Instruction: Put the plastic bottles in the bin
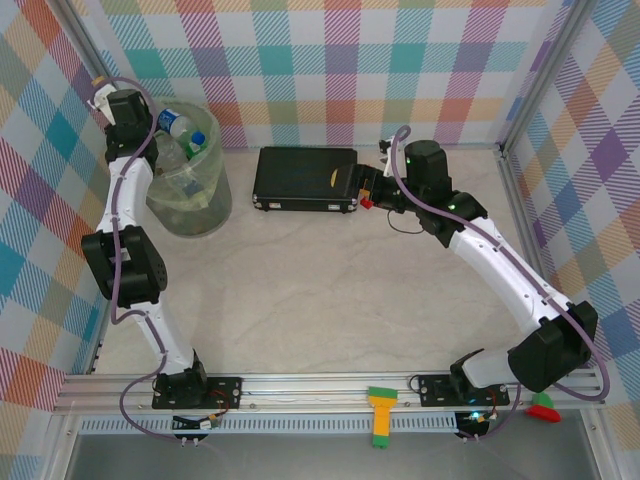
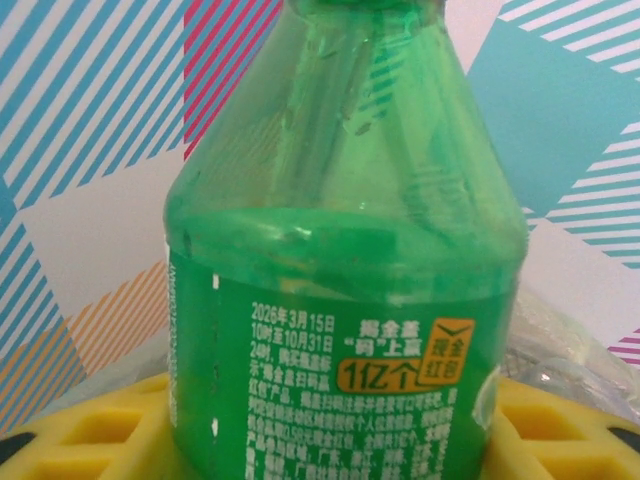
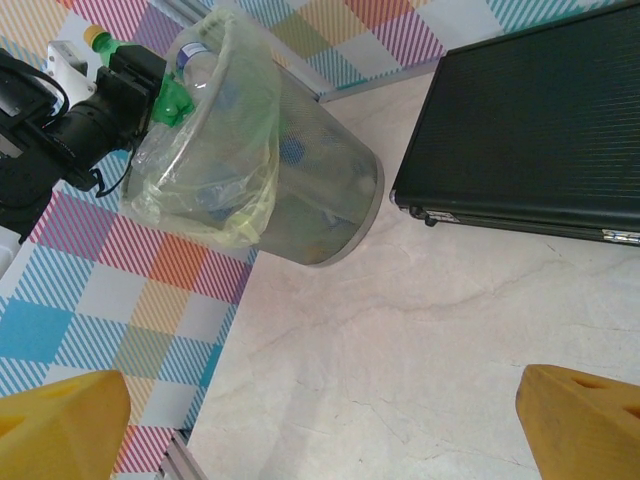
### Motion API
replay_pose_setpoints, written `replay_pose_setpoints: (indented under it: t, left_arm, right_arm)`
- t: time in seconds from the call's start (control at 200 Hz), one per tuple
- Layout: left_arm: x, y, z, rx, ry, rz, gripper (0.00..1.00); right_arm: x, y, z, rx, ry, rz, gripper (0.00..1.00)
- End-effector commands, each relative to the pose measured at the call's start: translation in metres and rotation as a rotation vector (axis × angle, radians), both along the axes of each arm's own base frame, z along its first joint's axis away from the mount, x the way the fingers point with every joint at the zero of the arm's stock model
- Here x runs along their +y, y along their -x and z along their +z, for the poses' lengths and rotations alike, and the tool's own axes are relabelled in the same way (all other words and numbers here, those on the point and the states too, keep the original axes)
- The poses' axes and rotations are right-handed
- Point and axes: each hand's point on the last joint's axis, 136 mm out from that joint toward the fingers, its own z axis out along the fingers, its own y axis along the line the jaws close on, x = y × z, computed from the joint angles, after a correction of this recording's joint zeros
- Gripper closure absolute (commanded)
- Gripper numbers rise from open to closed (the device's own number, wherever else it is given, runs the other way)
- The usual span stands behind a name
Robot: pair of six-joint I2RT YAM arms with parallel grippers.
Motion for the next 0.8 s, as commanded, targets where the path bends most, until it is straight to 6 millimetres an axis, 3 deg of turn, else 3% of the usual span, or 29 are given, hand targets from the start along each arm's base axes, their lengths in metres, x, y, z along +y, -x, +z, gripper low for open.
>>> replay_pose_setpoints:
  t: [0.0, 0.325, 0.435, 0.505, 0.555, 0.625, 0.695, 0.795]
  left_arm:
    - [0.002, 0.007, 0.033, -0.074, 0.000, -0.001, 0.13]
    - [-0.003, 0.037, 0.061, -0.104, 0.013, 0.013, 0.11]
    - [-0.006, 0.043, 0.073, -0.119, 0.012, 0.005, 0.15]
    - [-0.007, 0.045, 0.080, -0.124, 0.012, 0.002, 0.23]
    - [-0.007, 0.044, 0.082, -0.129, 0.017, -0.002, 0.35]
    - [-0.010, 0.040, 0.080, -0.126, 0.025, -0.024, 0.45]
    - [-0.014, 0.034, 0.074, -0.123, 0.040, -0.051, 0.61]
    - [-0.021, 0.024, 0.065, -0.120, 0.076, -0.096, 0.74]
  right_arm:
    - [0.002, 0.002, 0.005, -0.016, -0.009, 0.004, 0.01]
    - [0.006, -0.001, 0.003, -0.018, -0.033, 0.015, 0.01]
    - [0.007, -0.001, 0.003, -0.019, -0.035, 0.018, 0.01]
    - [0.007, -0.001, 0.003, -0.019, -0.037, 0.022, 0.01]
    - [0.008, 0.000, 0.002, -0.017, -0.036, 0.026, 0.01]
    - [0.008, 0.000, 0.002, -0.016, -0.035, 0.030, 0.01]
    - [0.008, 0.001, 0.002, -0.015, -0.033, 0.030, 0.01]
    - [0.006, 0.002, 0.001, -0.015, -0.027, 0.026, 0.01]
